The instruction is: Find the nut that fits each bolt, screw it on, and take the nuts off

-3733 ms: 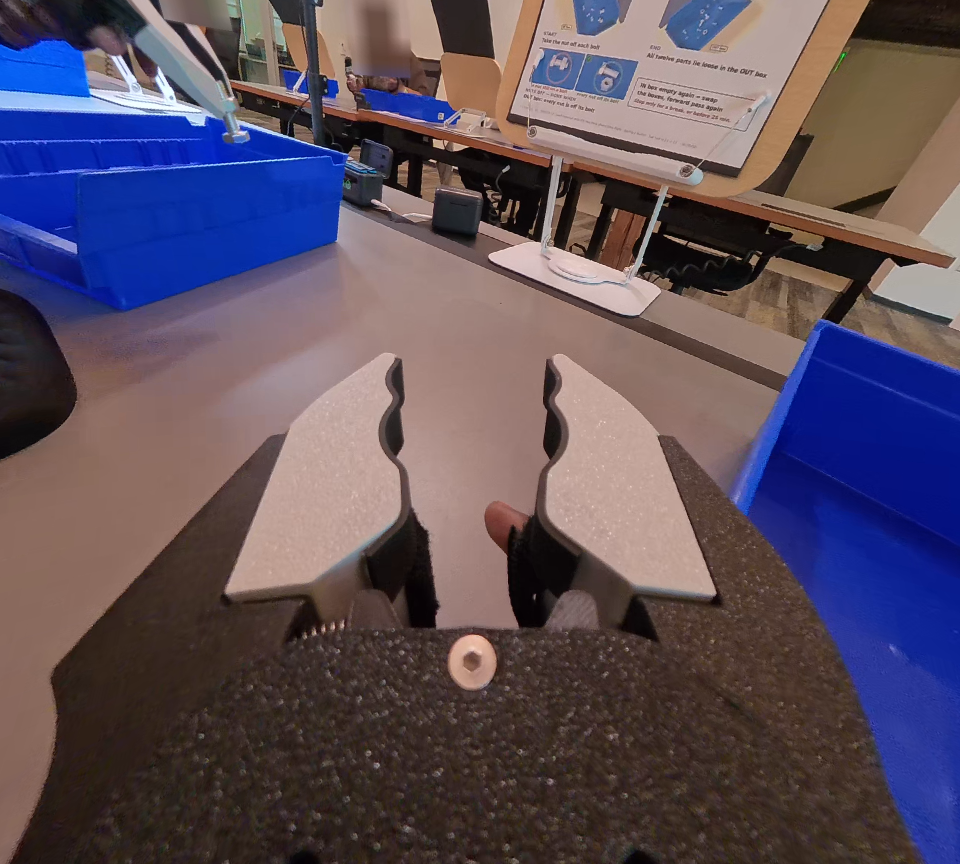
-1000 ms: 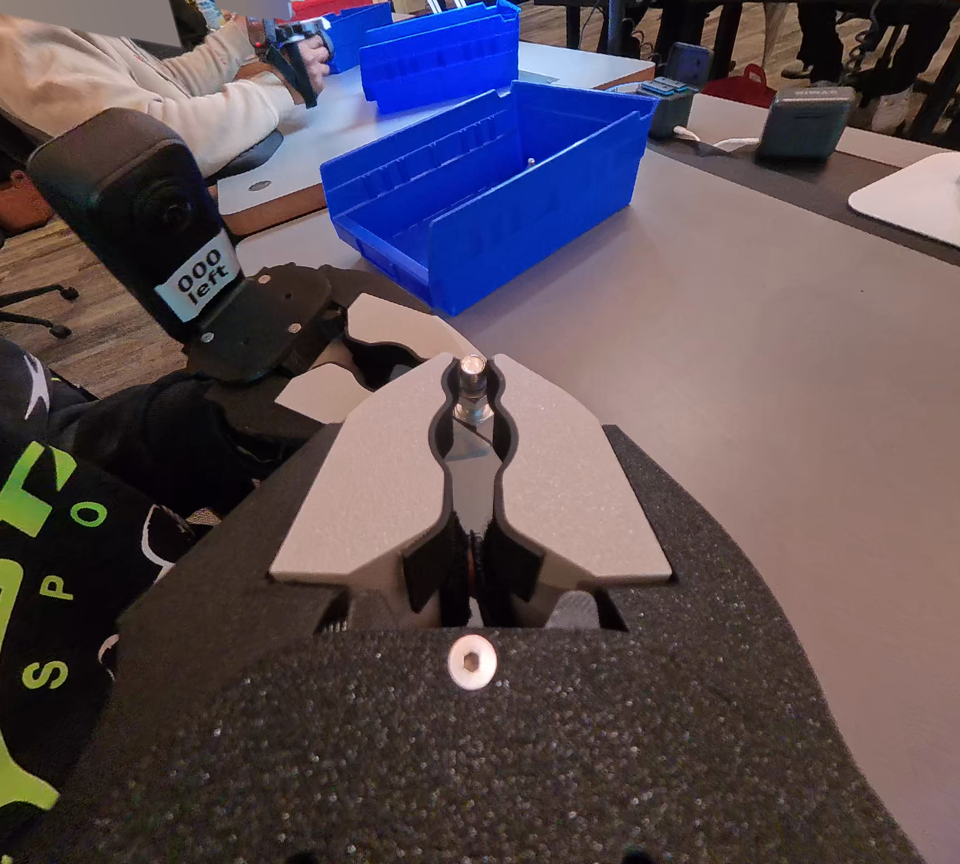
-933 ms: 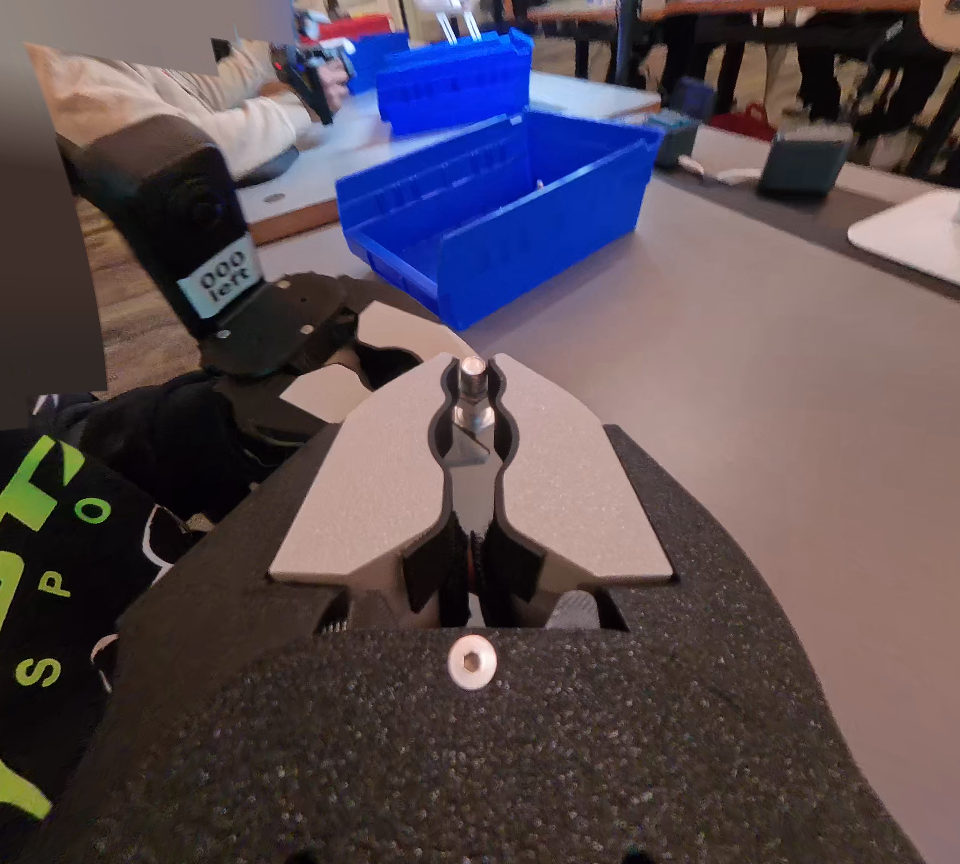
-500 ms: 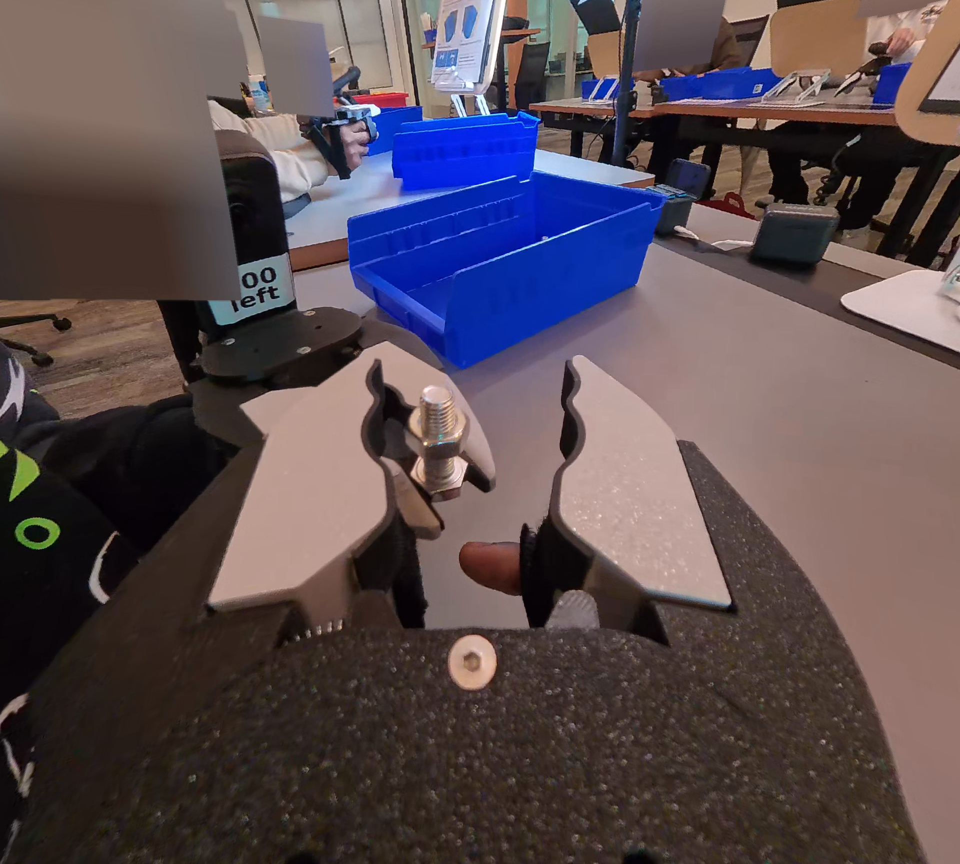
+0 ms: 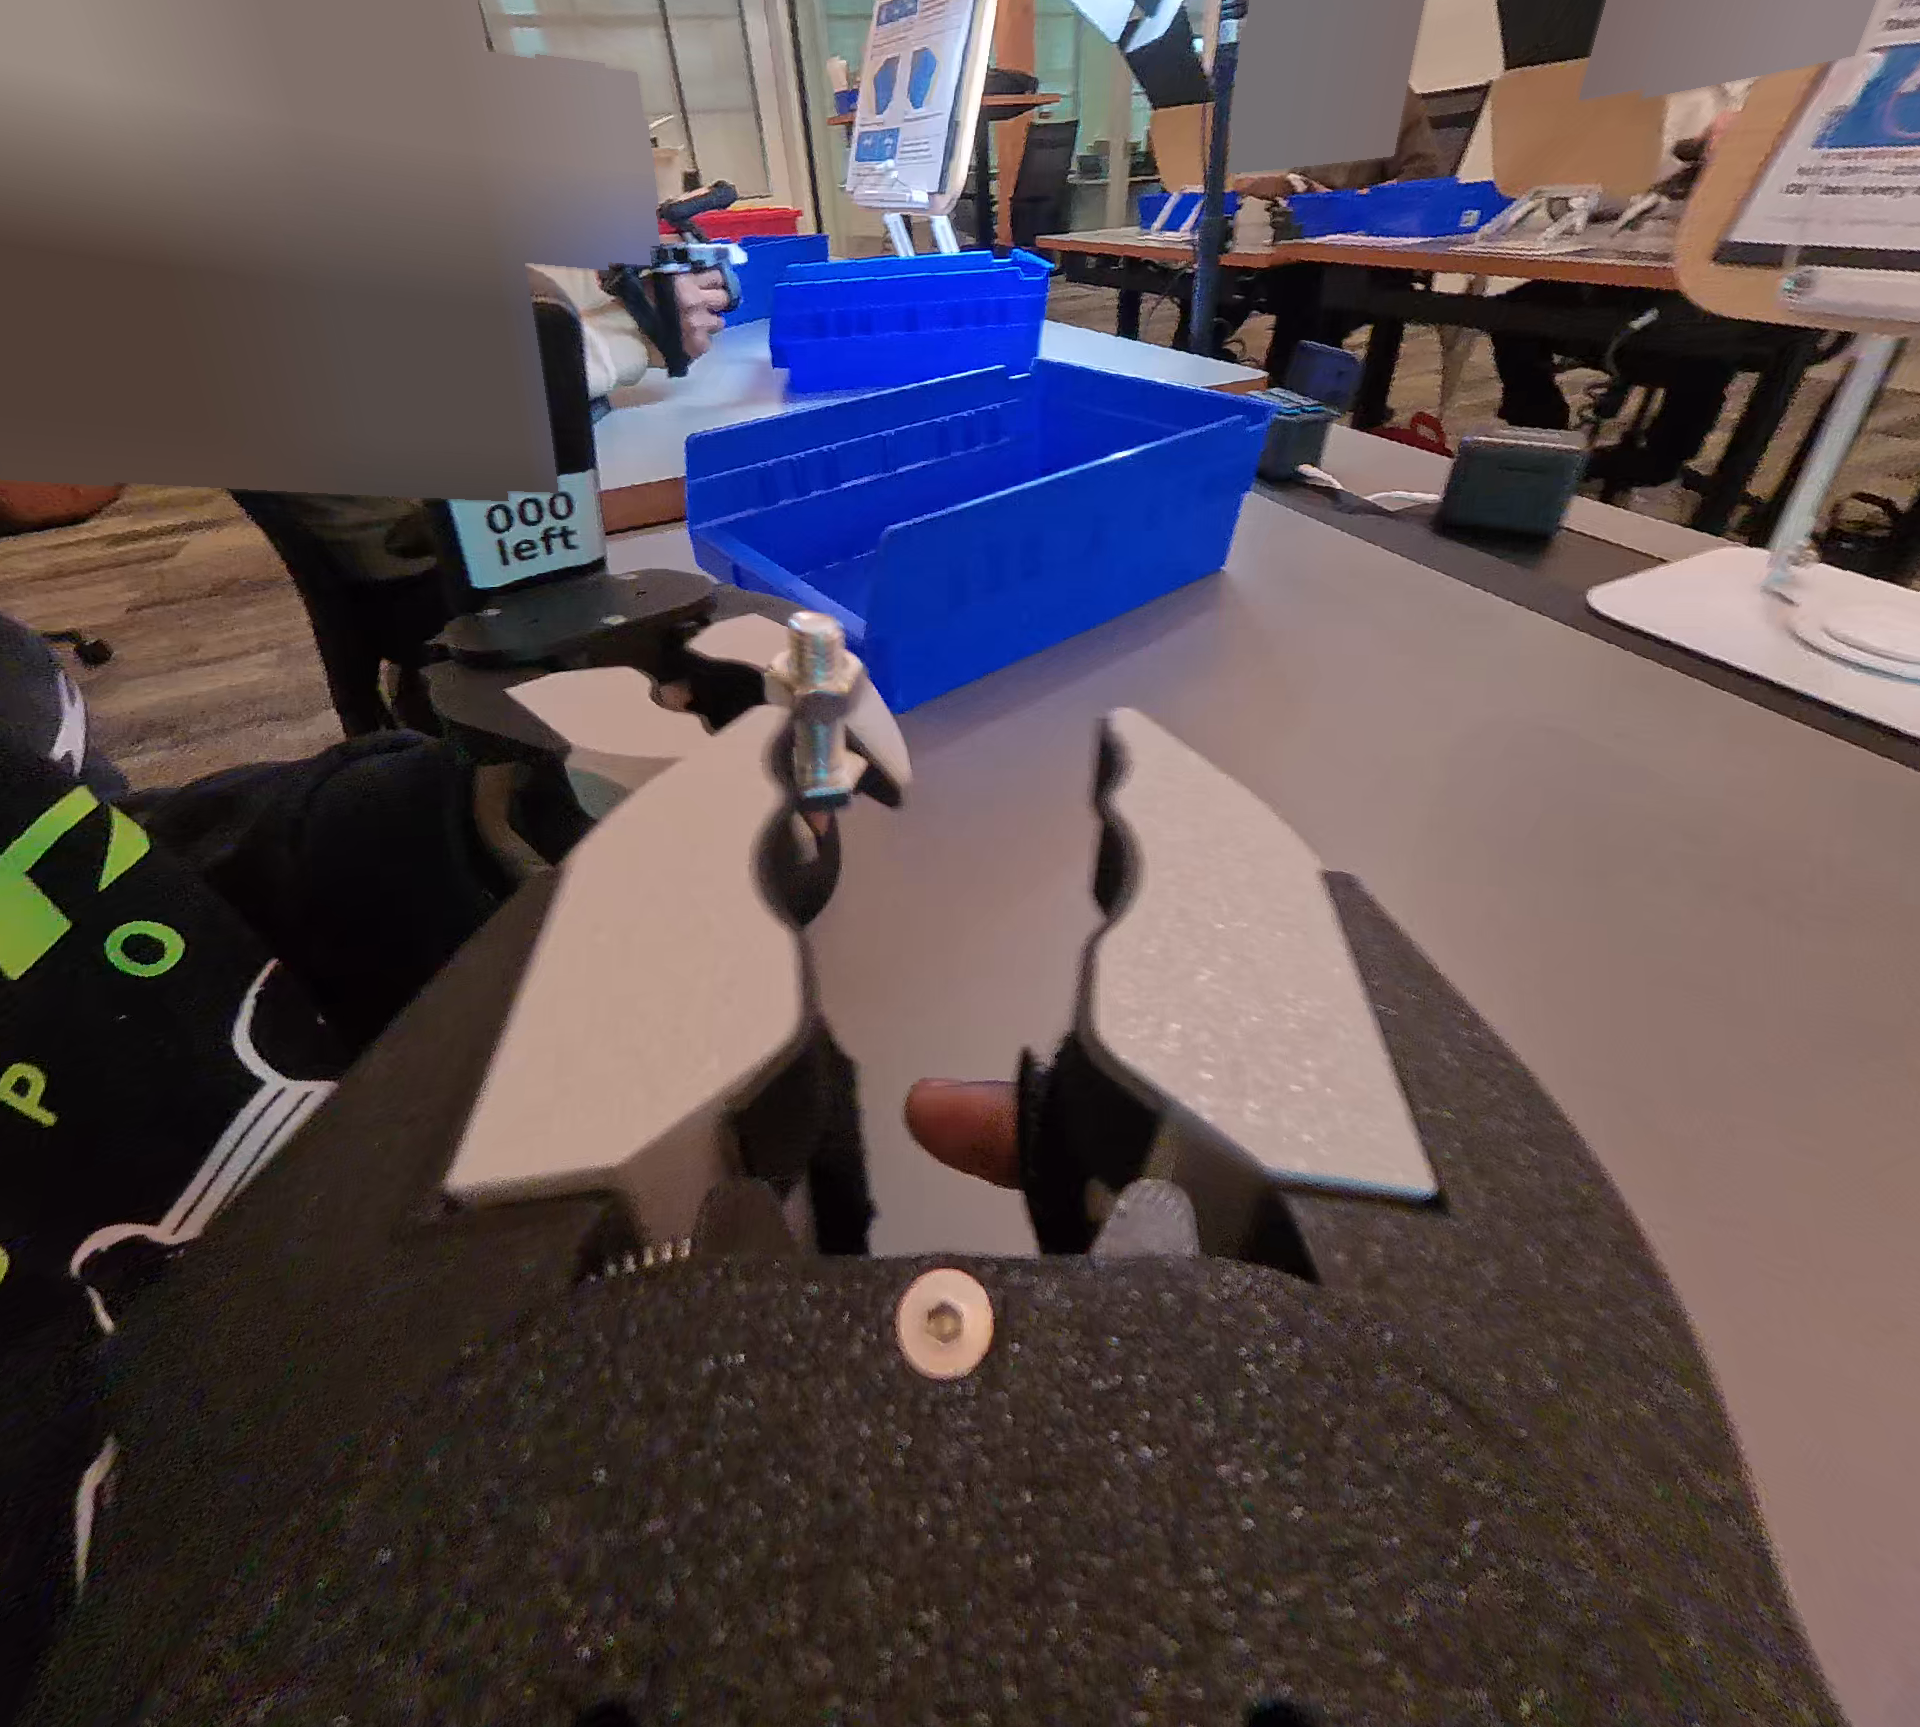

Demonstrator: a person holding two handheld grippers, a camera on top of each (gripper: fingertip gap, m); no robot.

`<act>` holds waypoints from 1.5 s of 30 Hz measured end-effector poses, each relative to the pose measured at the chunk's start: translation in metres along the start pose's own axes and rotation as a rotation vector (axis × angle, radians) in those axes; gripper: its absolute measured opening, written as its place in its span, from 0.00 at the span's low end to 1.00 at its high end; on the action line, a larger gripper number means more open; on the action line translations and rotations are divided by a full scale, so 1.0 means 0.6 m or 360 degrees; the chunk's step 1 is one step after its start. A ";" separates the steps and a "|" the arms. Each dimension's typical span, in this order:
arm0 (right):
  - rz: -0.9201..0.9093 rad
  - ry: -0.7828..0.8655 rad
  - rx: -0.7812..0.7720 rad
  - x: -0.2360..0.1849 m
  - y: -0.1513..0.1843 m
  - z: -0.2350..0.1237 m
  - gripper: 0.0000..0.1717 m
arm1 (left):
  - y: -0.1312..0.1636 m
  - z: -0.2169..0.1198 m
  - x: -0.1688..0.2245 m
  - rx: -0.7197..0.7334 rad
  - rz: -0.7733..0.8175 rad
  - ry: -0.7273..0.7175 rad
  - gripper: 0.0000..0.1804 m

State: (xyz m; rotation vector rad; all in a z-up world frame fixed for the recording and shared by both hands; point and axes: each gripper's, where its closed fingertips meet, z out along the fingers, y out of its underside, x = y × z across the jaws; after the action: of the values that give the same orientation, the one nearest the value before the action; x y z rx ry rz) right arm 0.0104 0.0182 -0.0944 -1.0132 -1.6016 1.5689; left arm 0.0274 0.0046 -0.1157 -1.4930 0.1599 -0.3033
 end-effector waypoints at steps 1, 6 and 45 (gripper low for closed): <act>0.0013 0.0075 0.0023 0.015 -0.001 -0.010 0.19 | -0.001 -0.002 0.001 0.0008 0.0000 0.0015 0.10; 0.0070 0.0104 0.0133 0.026 -0.011 -0.034 0.15 | 0.003 -0.005 -0.003 -0.0008 -0.0001 -0.0003 0.10; 0.0043 -0.0131 0.0123 -0.025 -0.004 0.003 0.39 | 0.015 0.002 0.007 -0.0048 0.0037 0.0030 0.10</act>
State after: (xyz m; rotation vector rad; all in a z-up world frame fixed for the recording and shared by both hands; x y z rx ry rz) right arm 0.0160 0.0043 -0.0914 -0.9436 -1.5746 1.6972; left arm 0.0325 0.0051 -0.1242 -1.5174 0.1974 -0.2971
